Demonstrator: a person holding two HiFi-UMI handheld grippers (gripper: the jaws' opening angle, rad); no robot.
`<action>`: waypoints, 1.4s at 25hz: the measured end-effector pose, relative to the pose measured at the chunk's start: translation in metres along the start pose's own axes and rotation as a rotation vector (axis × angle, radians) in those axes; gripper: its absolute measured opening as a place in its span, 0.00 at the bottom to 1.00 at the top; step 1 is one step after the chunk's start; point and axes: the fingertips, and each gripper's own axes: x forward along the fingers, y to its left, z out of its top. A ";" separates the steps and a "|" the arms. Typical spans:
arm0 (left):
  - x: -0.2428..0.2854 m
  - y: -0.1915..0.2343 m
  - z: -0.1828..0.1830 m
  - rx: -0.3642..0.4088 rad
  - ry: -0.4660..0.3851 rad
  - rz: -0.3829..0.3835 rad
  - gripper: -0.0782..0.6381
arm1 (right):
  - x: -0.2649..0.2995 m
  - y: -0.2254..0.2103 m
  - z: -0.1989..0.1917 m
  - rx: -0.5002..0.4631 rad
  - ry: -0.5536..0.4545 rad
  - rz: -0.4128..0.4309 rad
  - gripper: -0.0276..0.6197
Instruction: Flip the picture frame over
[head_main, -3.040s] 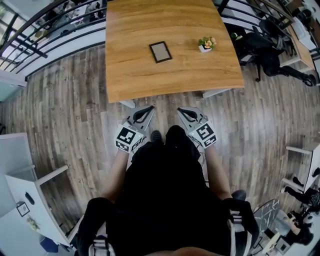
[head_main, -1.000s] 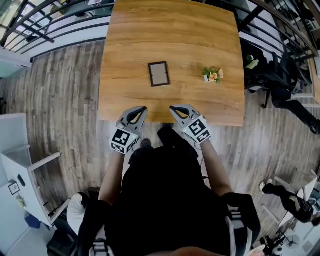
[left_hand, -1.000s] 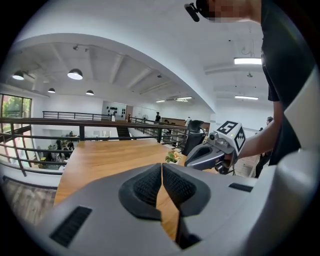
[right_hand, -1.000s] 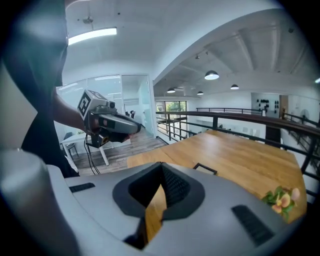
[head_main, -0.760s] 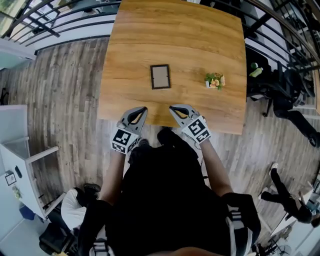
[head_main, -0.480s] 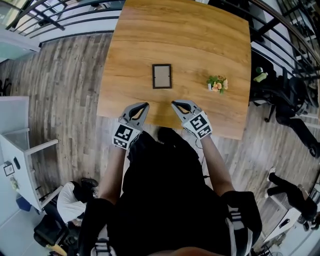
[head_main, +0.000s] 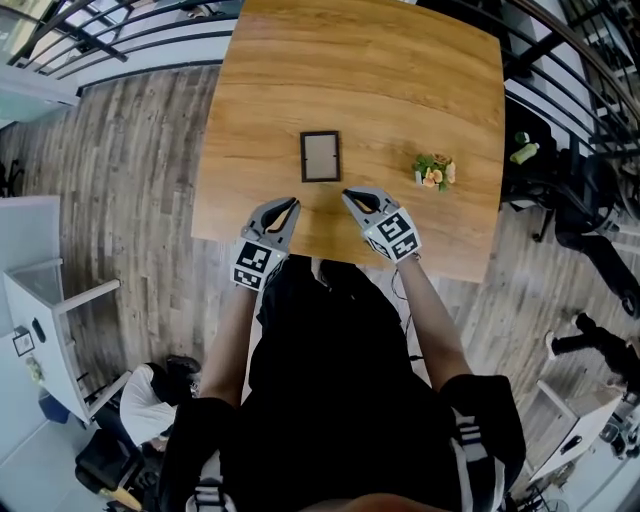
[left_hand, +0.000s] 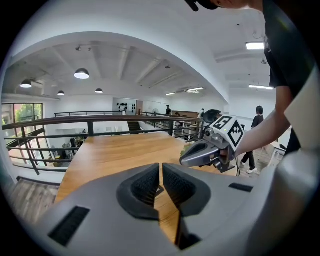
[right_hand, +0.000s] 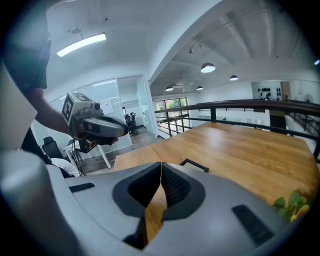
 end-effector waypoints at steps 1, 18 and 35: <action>0.005 0.003 -0.001 -0.003 -0.008 -0.001 0.14 | 0.002 -0.003 -0.002 0.004 0.004 -0.001 0.06; 0.074 0.057 -0.091 -0.166 0.083 -0.068 0.15 | 0.065 -0.040 -0.063 0.145 0.091 -0.079 0.15; 0.123 0.071 -0.147 -0.110 0.220 -0.053 0.34 | 0.104 -0.067 -0.103 0.365 0.139 -0.171 0.19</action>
